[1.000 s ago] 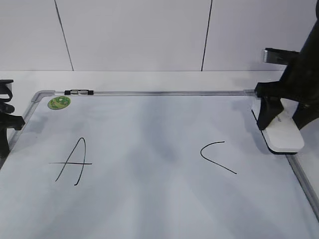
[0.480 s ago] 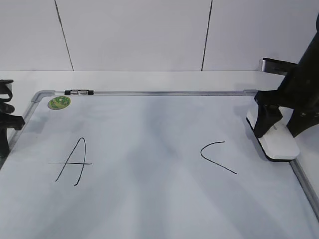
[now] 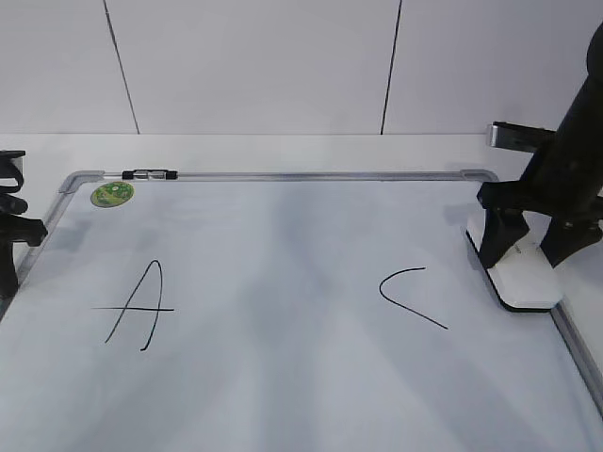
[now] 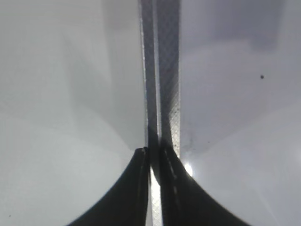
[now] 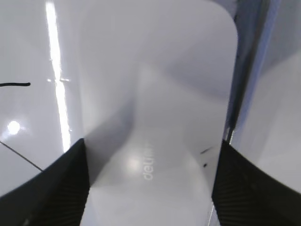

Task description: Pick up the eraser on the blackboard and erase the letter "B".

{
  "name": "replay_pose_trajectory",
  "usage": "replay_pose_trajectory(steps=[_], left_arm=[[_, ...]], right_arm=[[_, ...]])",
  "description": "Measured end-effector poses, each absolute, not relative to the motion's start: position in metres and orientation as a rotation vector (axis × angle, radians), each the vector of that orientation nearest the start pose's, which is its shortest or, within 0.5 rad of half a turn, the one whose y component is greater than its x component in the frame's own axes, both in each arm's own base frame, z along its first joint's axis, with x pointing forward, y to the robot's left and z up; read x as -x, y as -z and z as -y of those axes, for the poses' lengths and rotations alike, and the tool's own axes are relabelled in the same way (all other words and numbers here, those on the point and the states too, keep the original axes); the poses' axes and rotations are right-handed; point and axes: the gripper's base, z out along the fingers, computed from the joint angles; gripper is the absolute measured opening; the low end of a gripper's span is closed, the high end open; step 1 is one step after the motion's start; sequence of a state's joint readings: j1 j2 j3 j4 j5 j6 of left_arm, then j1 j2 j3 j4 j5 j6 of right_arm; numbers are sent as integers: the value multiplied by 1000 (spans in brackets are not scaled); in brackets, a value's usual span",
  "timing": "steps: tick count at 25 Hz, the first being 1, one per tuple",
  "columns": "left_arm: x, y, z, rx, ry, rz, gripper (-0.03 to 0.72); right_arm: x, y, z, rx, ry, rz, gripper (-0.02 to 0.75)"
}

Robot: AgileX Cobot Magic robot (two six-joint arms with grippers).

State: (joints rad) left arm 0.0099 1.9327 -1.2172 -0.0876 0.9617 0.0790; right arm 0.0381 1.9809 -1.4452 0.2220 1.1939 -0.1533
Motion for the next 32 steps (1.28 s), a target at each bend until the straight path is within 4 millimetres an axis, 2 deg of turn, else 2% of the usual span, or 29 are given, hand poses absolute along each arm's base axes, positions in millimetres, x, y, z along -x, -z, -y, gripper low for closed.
replay_pose_trajectory(steps=[22,25,29,32], left_arm=[[-350,-153,3,-29,114,-3155,32],[-350,-153,3,-29,114,-3157,32],[-350,-153,3,-29,114,-3157,32],[-350,-153,3,-29,114,-3157,32]], right_arm=[[-379,-183,-31,143,-296,-3184,552],[-378,-183,-31,134,-297,-3192,577],[-378,-184,-31,131,-300,-3201,648],[-380,-188,-31,131,-300,-3194,661]])
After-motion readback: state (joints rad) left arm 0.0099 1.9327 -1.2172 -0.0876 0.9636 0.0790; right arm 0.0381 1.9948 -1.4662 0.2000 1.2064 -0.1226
